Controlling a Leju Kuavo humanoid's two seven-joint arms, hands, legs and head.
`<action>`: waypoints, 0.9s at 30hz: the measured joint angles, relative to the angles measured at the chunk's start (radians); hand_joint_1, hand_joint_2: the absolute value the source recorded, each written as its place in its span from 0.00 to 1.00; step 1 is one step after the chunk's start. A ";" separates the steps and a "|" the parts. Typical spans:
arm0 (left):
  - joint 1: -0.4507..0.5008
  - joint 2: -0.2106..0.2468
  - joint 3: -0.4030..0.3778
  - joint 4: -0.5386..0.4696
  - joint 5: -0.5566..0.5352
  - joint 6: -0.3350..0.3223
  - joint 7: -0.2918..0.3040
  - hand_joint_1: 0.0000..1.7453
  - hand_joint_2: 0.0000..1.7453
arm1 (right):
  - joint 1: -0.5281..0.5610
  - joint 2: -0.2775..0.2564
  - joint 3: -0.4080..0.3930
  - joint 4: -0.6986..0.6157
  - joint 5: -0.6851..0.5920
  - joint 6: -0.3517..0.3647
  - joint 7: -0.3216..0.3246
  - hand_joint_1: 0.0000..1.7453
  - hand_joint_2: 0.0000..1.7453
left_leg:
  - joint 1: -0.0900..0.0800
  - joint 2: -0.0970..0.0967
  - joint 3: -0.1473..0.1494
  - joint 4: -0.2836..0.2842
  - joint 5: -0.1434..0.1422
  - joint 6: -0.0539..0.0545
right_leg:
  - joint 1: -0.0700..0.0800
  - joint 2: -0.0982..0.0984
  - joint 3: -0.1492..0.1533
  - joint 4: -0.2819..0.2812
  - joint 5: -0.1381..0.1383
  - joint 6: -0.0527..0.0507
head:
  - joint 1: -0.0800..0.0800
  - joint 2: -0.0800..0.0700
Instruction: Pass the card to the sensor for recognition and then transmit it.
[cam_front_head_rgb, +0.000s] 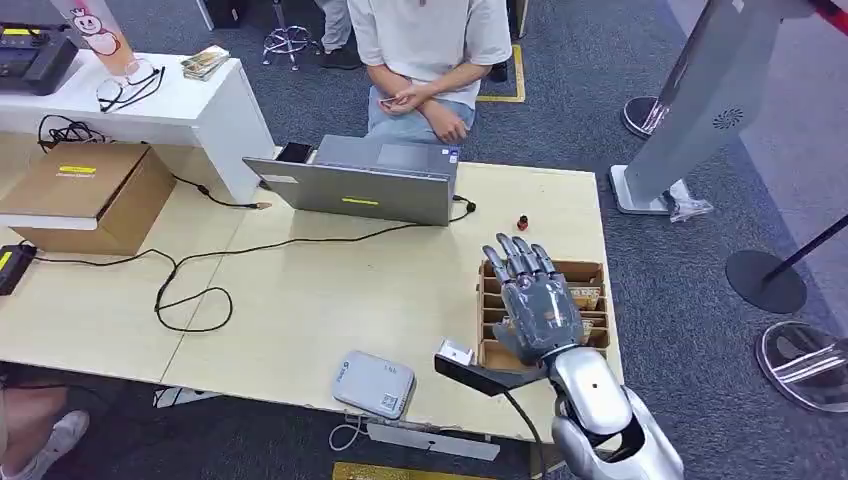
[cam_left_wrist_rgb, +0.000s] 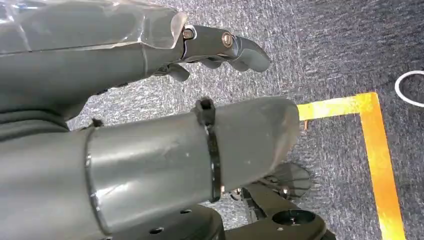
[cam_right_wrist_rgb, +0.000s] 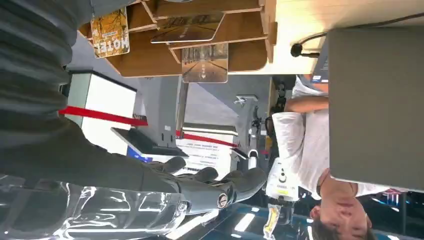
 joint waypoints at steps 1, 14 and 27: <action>0.000 0.000 0.000 0.000 0.000 0.000 0.000 0.00 0.00 | 0.000 -0.001 -0.001 0.001 0.000 0.000 0.002 0.00 1.00 | 0.000 0.000 0.000 0.000 0.000 0.000 | 0.000 0.000 0.000 0.000 0.000 0.000 | 0.000 0.000; 0.000 0.000 0.000 0.000 -0.008 0.000 0.001 0.00 0.00 | -0.005 -0.010 -0.018 0.016 0.004 0.010 0.034 0.00 1.00 | 0.000 0.000 0.000 0.000 0.000 0.000 | 0.000 0.000 0.000 0.000 0.000 0.000 | 0.000 0.000; 0.000 0.000 0.000 0.000 -0.015 -0.003 0.003 0.00 0.00 | 0.003 -0.032 -0.046 0.033 0.015 0.019 0.051 0.00 1.00 | 0.000 0.000 0.000 0.000 0.000 0.000 | 0.000 0.000 0.000 0.000 0.000 0.000 | 0.000 0.000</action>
